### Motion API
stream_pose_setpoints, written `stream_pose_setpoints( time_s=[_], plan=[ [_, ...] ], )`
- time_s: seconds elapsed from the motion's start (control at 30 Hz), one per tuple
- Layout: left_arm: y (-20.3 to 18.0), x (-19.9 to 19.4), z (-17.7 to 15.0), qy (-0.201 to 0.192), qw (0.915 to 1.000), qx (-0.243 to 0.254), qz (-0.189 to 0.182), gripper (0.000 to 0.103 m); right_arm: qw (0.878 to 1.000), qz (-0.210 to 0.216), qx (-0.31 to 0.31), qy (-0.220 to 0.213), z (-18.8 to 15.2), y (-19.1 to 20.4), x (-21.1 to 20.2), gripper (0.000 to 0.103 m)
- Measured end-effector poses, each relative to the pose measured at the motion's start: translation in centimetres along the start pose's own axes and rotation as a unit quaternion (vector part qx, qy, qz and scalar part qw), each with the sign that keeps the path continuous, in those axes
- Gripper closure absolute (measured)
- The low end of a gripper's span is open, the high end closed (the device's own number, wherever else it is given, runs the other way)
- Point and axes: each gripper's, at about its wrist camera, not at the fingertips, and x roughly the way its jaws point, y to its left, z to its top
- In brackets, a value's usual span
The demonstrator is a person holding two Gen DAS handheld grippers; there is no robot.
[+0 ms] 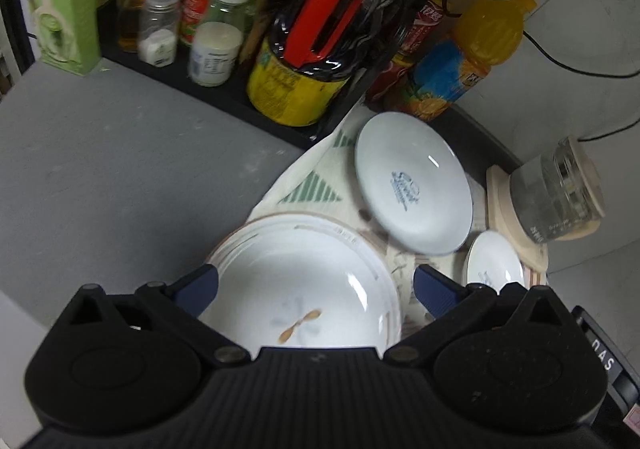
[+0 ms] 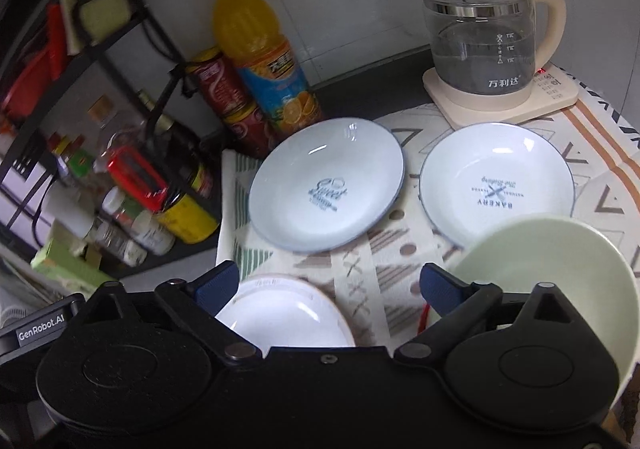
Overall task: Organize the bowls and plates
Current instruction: 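Reach both grippers toward the 'Sweet' and 'BAKERY' plates, then close both grippers on the rim of the white 'Sweet' plate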
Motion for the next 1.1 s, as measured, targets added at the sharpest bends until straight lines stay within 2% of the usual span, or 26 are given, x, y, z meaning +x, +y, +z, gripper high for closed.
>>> stream_pose_setpoints(
  time_s=[0.07, 0.17, 0.3, 0.43, 0.57, 0.6, 0.67, 0.77, 0.93, 1.03, 1.1],
  plan=[
    [-0.3, 1.2, 0.7, 0.009, 0.9999, -0.009, -0.008, 0.002, 1.000, -0.015, 0.007, -0.010, 0.6, -0.2, 0.8, 0.018],
    [-0.9, 2.7, 1.5, 0.012, 0.9996, -0.017, -0.017, 0.003, 0.999, -0.020, 0.032, -0.005, 1.7, -1.0, 2.2, 0.023],
    [-1.5, 4.6, 2.4, 0.013, 0.9992, -0.028, -0.025, 0.006, 0.996, -0.021, 0.084, 0.021, 2.8, -2.6, 4.5, 0.034],
    [-1.8, 6.9, 3.3, 0.019, 0.9983, -0.045, -0.031, 0.013, 0.992, -0.021, 0.116, 0.043, 3.7, -3.5, 6.6, 0.035],
    [-2.0, 9.2, 4.0, 0.030, 0.9967, -0.064, -0.039, 0.031, 0.989, -0.034, 0.128, 0.062, 4.4, -4.1, 8.7, 0.038],
    [-2.0, 9.8, 4.2, 0.034, 0.9960, -0.070, -0.043, 0.034, 0.988, -0.031, 0.136, 0.069, 4.6, -4.3, 9.2, 0.043],
    [-2.0, 10.9, 4.3, 0.038, 0.9950, -0.082, -0.044, 0.040, 0.986, -0.029, 0.146, 0.081, 4.9, -4.5, 10.2, 0.044],
    [-2.0, 12.4, 4.5, 0.041, 0.9940, -0.090, -0.046, 0.045, 0.987, -0.038, 0.131, 0.087, 5.3, -4.3, 11.5, 0.044],
    [-2.3, 14.5, 4.7, 0.048, 0.9927, -0.100, -0.048, 0.049, 0.980, -0.057, 0.142, 0.128, 5.5, -4.7, 14.2, 0.044],
    [-2.4, 15.7, 4.8, 0.051, 0.9927, -0.102, -0.041, 0.055, 0.977, -0.061, 0.146, 0.144, 5.6, -4.9, 15.6, 0.044],
    [-2.3, 16.3, 4.9, 0.053, 0.9920, -0.107, -0.041, 0.061, 0.974, -0.069, 0.150, 0.153, 5.5, -5.0, 16.4, 0.049]
  ],
)
